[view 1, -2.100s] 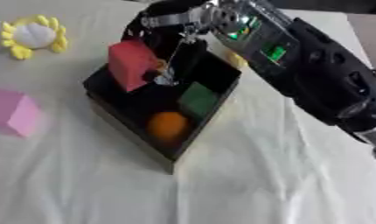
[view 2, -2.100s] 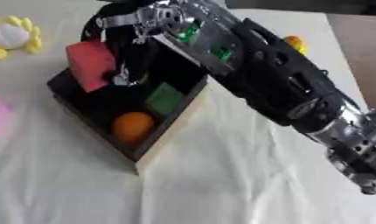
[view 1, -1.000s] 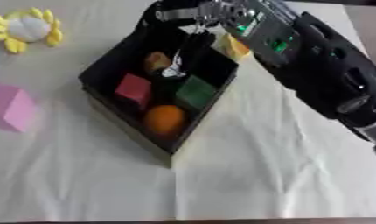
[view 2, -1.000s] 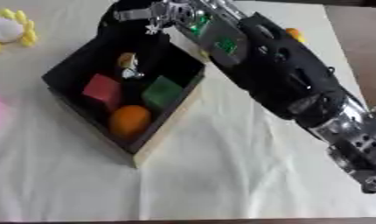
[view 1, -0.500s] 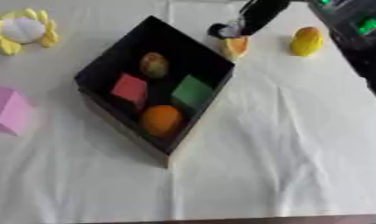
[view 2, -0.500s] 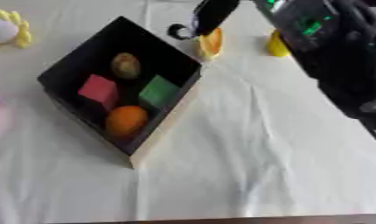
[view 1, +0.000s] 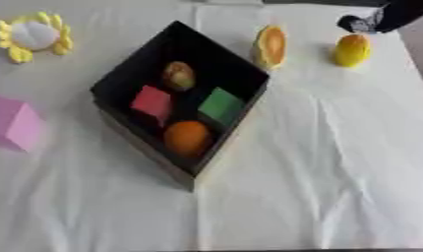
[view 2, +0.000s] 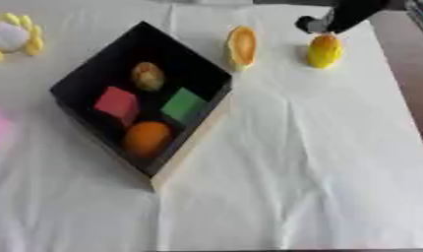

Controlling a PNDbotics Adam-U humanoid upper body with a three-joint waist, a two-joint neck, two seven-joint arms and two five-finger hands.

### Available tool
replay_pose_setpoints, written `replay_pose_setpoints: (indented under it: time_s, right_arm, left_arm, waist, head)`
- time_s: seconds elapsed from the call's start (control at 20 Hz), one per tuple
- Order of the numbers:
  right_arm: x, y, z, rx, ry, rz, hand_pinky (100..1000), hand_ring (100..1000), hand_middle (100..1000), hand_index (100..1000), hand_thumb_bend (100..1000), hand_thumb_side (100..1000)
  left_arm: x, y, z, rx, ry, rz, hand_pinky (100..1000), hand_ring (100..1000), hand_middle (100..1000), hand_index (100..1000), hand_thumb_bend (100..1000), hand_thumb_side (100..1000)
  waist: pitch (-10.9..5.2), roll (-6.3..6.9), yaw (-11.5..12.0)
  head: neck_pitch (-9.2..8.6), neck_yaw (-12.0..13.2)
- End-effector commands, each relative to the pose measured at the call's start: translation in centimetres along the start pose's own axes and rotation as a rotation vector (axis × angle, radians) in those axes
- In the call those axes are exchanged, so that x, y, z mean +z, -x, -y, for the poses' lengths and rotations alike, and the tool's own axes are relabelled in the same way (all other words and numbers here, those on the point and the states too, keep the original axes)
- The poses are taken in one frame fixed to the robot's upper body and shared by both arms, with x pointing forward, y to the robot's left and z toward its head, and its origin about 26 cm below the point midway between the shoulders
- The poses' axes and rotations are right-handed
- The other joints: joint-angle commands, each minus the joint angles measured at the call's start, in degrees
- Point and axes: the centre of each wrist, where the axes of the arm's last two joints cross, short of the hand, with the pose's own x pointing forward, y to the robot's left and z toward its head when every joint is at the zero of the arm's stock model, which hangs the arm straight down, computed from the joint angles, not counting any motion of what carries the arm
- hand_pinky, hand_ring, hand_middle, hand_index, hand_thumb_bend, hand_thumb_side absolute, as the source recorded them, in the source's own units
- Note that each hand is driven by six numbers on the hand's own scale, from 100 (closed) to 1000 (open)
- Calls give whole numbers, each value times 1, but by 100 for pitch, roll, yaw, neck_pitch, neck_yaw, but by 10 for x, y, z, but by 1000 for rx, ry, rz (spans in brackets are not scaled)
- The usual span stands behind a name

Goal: Pick up objects on the table and place them in the box.

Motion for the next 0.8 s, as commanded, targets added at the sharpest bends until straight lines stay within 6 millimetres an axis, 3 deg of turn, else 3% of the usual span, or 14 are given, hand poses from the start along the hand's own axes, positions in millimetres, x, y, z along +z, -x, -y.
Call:
replay_pose_setpoints:
  time_s: [0.05, 0.45, 0.8]
  right_arm:
    - [10, 13, 15, 41, 29, -59, 892, 916, 822, 875, 421, 175]
    - [6, 45, -1, 17, -12, -172, 892, 917, 826, 876, 433, 211]
    - [1, 59, -11, -1, -45, -202, 893, 919, 834, 881, 447, 240]
  left_arm:
    - [-7, -8, -5, -13, -6, 42, 808, 716, 717, 882, 208, 546]
    - [-6, -7, -4, -7, -5, 32, 808, 715, 717, 882, 203, 549]
    - [-5, -7, -2, 0, -3, 24, 808, 720, 716, 882, 198, 554]
  waist:
    - [-65, 140, -3]
    - [23, 235, -9]
    - [93, 265, -7]
  head:
    - [-131, 63]
    - [-237, 152]
    - [-268, 161]
